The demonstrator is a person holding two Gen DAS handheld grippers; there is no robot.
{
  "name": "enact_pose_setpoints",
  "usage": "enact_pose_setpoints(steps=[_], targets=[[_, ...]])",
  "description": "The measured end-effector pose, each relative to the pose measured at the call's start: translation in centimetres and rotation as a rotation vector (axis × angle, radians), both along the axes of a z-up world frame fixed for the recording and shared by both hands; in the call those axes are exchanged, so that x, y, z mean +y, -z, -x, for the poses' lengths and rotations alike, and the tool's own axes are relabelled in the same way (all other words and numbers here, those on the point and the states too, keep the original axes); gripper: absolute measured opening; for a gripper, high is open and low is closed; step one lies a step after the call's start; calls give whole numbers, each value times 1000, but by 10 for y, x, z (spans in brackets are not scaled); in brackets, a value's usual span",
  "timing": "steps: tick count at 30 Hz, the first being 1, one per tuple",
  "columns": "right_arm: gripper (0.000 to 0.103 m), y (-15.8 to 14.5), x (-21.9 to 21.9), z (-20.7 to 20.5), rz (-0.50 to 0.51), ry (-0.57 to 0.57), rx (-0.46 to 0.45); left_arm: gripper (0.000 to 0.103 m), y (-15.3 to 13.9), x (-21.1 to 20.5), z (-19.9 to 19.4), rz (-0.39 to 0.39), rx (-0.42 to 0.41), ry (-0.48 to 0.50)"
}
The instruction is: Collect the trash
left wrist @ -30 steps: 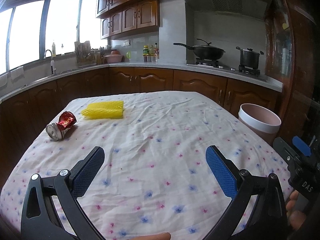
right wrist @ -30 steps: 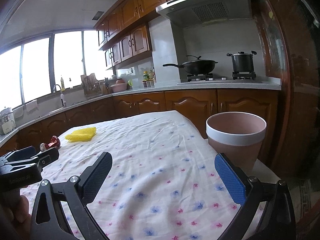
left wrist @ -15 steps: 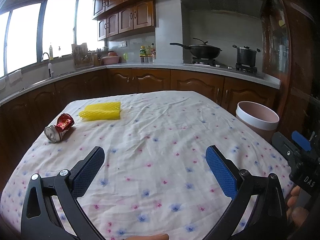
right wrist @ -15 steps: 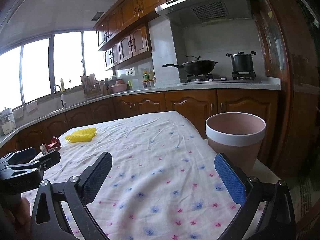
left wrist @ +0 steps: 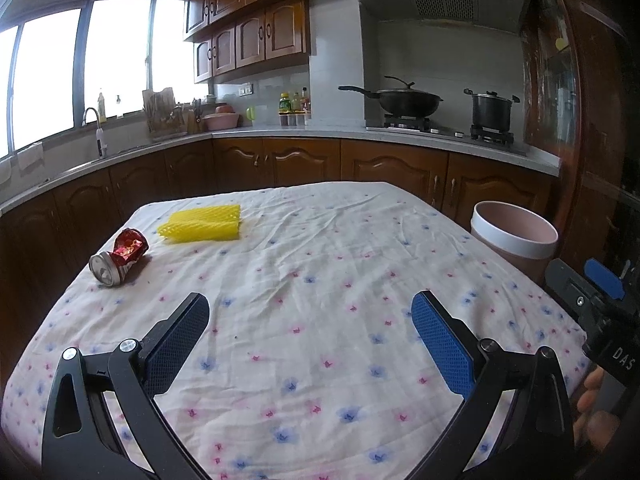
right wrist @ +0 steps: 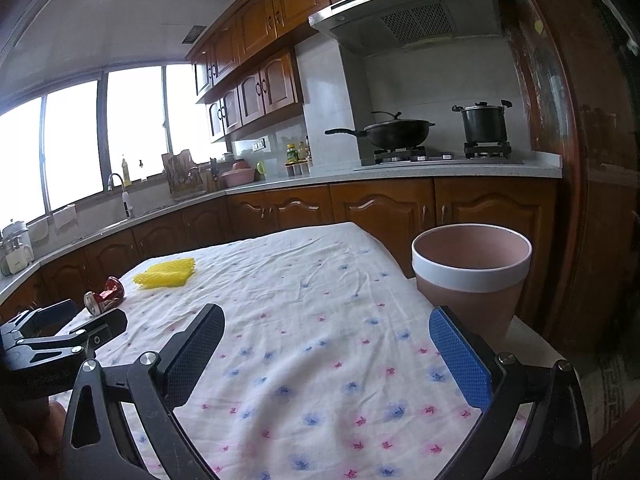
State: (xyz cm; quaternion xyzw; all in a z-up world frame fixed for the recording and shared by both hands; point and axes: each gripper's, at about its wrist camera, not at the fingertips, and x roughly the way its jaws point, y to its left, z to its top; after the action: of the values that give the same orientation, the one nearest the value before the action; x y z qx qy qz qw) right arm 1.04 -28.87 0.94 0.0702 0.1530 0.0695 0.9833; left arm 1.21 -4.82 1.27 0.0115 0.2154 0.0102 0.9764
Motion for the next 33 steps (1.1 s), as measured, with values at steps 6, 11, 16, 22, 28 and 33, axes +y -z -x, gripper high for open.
enact_pose_setpoints(steps=[6,11,16,22,28,33], targets=[[103,-1,-1,0,-3,-3,-1,103,0,-1,0,-2,-2,3],[103,-1,0,0,4,-4,6,103,-1,-1,0,-1,0,4],[103,-1,0,-1,4,-5,6,103,0,-1,0,-1,-1,5],[103,-1,0,-1,5,-4,8,103,0,-1,0,-1,-2,5],[103,-1,0,-1,5,-5,6,103,0,-2,0,0,-2,6],[103,-1,1,-1,4,-7,7,103,0,-2,0,-1,-1,6]])
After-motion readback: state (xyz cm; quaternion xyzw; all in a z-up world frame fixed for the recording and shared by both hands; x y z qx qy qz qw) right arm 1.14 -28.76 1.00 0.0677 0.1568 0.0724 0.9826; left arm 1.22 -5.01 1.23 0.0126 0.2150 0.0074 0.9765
